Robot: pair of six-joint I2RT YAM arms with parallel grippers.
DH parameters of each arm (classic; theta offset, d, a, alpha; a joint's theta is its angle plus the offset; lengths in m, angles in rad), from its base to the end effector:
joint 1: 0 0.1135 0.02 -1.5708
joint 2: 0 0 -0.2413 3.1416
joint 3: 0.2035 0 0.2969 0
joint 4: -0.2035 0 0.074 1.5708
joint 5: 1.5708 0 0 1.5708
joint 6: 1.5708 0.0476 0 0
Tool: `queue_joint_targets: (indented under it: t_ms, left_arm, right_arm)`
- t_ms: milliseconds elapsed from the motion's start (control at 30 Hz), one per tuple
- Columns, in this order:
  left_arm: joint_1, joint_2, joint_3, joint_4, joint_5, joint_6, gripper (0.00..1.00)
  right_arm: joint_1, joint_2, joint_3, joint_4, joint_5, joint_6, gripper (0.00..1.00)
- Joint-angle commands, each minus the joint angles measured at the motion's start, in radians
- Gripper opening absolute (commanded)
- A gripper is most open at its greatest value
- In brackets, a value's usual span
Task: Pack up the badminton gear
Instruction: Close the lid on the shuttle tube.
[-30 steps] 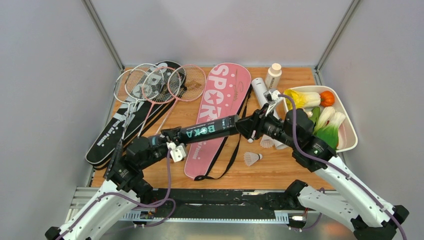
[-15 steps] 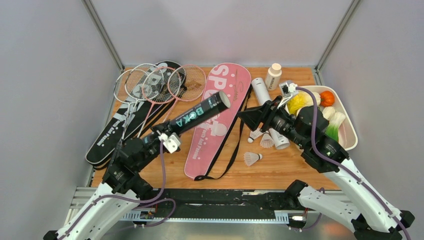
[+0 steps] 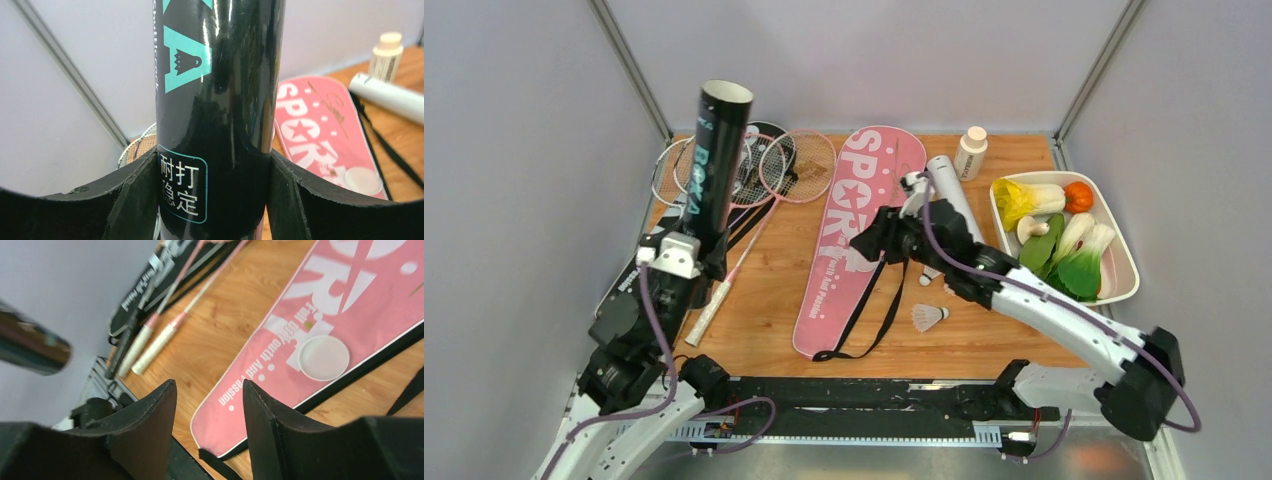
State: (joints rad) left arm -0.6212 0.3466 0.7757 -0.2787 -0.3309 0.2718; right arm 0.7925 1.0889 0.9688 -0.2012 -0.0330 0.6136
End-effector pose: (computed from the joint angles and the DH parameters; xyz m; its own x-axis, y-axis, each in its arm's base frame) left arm 0.1311 -0.0748 0.3888 0.1950 0.1727 -0.9655 0.2459 0.9443 0.2186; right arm 0.2231 0.2285 0.3137 -0.6037 0.2074 -0.7697 -0.4722 0.6850 0.5549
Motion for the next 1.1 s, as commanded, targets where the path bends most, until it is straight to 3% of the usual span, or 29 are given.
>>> queue_joint_targets:
  t_ms: [0,367,467,567,900,1067]
  left_arm:
    - [0.000,-0.111,0.048,0.027,-0.054,-0.086,0.00]
    - [0.000,-0.161,0.134,-0.066,-0.088,-0.091,0.00]
    - [0.000,-0.160,0.135,-0.075,-0.084,-0.099,0.00]
    - [0.000,-0.161,0.120,-0.090,-0.066,-0.116,0.00]
    - [-0.001,-0.230,-0.035,-0.036,-0.032,-0.118,0.00]
    - [0.000,-0.235,-0.121,-0.020,0.097,-0.096,0.00]
  right_arm:
    - [0.058,0.162,0.016,0.113,0.028,0.001,0.54]
    - [0.262,0.594,0.218,0.187,0.179,-0.028,0.59]
    - [0.261,0.635,0.266,0.110,0.347,-0.100,0.57]
    - [0.225,0.641,0.275,0.040,0.454,-0.159,0.55]
    - [0.036,0.627,0.204,-0.072,0.344,-0.148,0.49]
    - [-0.017,0.641,0.215,-0.109,0.323,-0.168,0.44]
